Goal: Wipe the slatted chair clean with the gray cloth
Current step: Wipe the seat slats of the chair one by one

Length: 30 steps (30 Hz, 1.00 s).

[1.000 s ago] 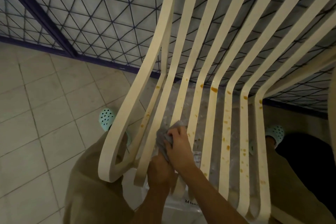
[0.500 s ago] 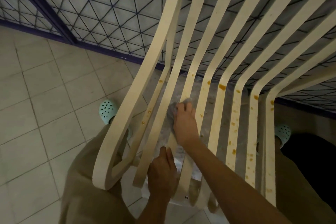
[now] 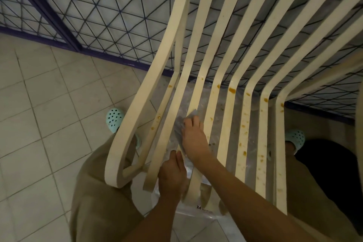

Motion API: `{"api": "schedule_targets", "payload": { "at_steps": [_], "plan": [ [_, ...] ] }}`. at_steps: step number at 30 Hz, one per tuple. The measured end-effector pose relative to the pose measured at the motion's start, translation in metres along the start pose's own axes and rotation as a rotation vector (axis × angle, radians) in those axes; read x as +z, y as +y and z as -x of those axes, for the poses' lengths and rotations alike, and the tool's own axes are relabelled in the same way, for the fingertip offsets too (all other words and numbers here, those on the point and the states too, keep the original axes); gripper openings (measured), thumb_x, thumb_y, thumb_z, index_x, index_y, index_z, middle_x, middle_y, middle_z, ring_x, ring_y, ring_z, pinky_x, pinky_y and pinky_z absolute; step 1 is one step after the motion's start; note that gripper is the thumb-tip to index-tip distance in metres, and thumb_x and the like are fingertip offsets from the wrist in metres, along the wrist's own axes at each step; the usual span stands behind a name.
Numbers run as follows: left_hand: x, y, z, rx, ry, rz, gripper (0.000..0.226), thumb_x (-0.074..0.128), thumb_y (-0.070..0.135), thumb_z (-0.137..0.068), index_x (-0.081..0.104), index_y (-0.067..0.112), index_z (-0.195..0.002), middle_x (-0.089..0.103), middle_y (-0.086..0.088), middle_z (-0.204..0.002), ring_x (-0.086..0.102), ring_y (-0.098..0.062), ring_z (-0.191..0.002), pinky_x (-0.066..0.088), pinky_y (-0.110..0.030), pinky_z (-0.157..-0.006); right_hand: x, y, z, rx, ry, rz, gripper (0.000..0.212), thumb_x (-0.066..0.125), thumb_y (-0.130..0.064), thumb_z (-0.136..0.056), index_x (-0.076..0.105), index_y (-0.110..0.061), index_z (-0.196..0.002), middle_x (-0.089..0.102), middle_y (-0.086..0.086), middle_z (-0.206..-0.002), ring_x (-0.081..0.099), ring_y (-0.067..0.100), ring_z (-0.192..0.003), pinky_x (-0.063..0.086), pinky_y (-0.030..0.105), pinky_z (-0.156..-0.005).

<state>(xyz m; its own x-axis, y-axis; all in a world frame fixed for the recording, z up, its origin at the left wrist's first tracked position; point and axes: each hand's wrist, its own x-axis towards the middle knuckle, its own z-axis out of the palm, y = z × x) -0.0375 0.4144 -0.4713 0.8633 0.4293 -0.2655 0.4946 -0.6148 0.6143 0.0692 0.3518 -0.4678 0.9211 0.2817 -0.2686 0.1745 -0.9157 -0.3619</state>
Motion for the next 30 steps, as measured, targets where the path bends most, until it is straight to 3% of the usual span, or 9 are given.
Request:
{"api": "schedule_targets", "payload": {
  "at_steps": [6,10,11,13,15,17,22,26,30],
  "plan": [
    [0.0,-0.002,-0.002,-0.049,-0.132,0.109,0.016,0.046,0.021,-0.101,0.047,0.018,-0.085,0.044,0.006,-0.059,0.044,-0.014,-0.05,0.041,-0.037,-0.053,0.007,-0.01,0.038,-0.03,-0.025,-0.072,0.031,0.053,-0.007,-0.096,0.048,-0.002,-0.126,0.038,0.022,-0.135,0.039,0.04,-0.122,0.045,0.039,-0.09],
    [-0.006,-0.003,-0.002,-0.002,-0.185,0.033,0.011,0.042,0.019,-0.102,0.046,0.021,-0.092,0.046,0.011,-0.07,0.051,-0.017,-0.068,0.033,-0.015,-0.057,0.002,-0.008,0.034,-0.044,-0.054,-0.045,0.029,0.05,-0.004,-0.095,0.045,-0.005,-0.124,0.035,0.018,-0.132,0.041,0.036,-0.116,0.043,0.037,-0.089],
    [-0.01,-0.002,-0.003,0.032,-0.202,0.032,0.009,0.041,0.018,-0.102,0.049,0.02,-0.098,0.052,0.009,-0.076,0.054,-0.017,-0.073,0.034,-0.013,-0.059,0.0,-0.008,0.033,-0.041,-0.051,-0.041,0.03,0.049,-0.004,-0.096,0.044,-0.005,-0.125,0.034,0.018,-0.133,0.041,0.036,-0.115,0.042,0.036,-0.088],
    [-0.024,0.003,-0.005,0.102,-0.198,0.037,0.022,0.042,0.016,-0.101,0.053,0.015,-0.12,0.061,0.002,-0.108,0.058,-0.013,-0.094,0.038,-0.011,-0.076,-0.001,-0.008,0.029,-0.042,-0.045,-0.048,0.028,0.048,-0.005,-0.097,0.044,-0.005,-0.125,0.033,0.018,-0.134,0.041,0.035,-0.113,0.039,0.035,-0.083],
    [-0.043,0.012,-0.013,0.235,-0.159,0.03,0.033,0.042,0.014,-0.1,0.051,0.015,-0.132,0.053,0.003,-0.129,0.05,-0.004,-0.111,0.029,-0.006,-0.089,-0.002,-0.008,0.026,-0.029,-0.03,-0.065,0.025,0.047,-0.012,-0.098,0.044,-0.006,-0.123,0.036,0.019,-0.131,0.042,0.034,-0.109,0.04,0.035,-0.079],
    [-0.055,0.019,-0.03,0.304,-0.101,0.037,0.031,0.043,0.01,-0.099,0.055,0.013,-0.127,0.057,-0.002,-0.127,0.052,-0.009,-0.11,0.03,-0.008,-0.087,-0.003,-0.008,0.024,-0.034,-0.027,-0.073,0.029,0.044,-0.022,-0.1,0.044,-0.004,-0.124,0.037,0.019,-0.128,0.043,0.035,-0.109,0.04,0.035,-0.08],
    [-0.049,0.022,-0.082,0.207,-0.069,-0.107,0.039,0.048,0.017,-0.097,0.043,0.014,-0.135,0.046,-0.008,-0.137,0.048,-0.029,-0.119,0.047,-0.042,-0.092,-0.003,-0.01,0.026,-0.029,-0.015,-0.077,0.04,0.043,-0.03,-0.102,0.045,0.001,-0.128,0.035,0.023,-0.136,0.043,0.038,-0.114,0.04,0.039,-0.087],
    [-0.035,0.02,-0.092,0.141,-0.226,-0.132,0.058,0.036,0.03,-0.103,0.008,0.027,-0.154,0.043,-0.012,-0.14,0.057,-0.031,-0.11,0.048,-0.038,-0.084,0.003,-0.007,0.015,0.022,-0.007,-0.111,0.041,0.05,-0.023,-0.098,0.044,0.001,-0.131,0.036,0.024,-0.137,0.042,0.039,-0.118,0.043,0.04,-0.094],
    [-0.025,0.014,-0.096,0.165,-0.151,-0.255,0.063,0.031,0.04,-0.102,-0.003,0.029,-0.154,0.047,-0.009,-0.139,0.063,-0.028,-0.099,0.054,-0.043,-0.079,0.001,-0.003,0.0,0.023,-0.016,-0.071,0.042,0.049,-0.023,-0.097,0.041,-0.003,-0.133,0.035,0.021,-0.138,0.039,0.036,-0.123,0.043,0.036,-0.095]
  ]
}}
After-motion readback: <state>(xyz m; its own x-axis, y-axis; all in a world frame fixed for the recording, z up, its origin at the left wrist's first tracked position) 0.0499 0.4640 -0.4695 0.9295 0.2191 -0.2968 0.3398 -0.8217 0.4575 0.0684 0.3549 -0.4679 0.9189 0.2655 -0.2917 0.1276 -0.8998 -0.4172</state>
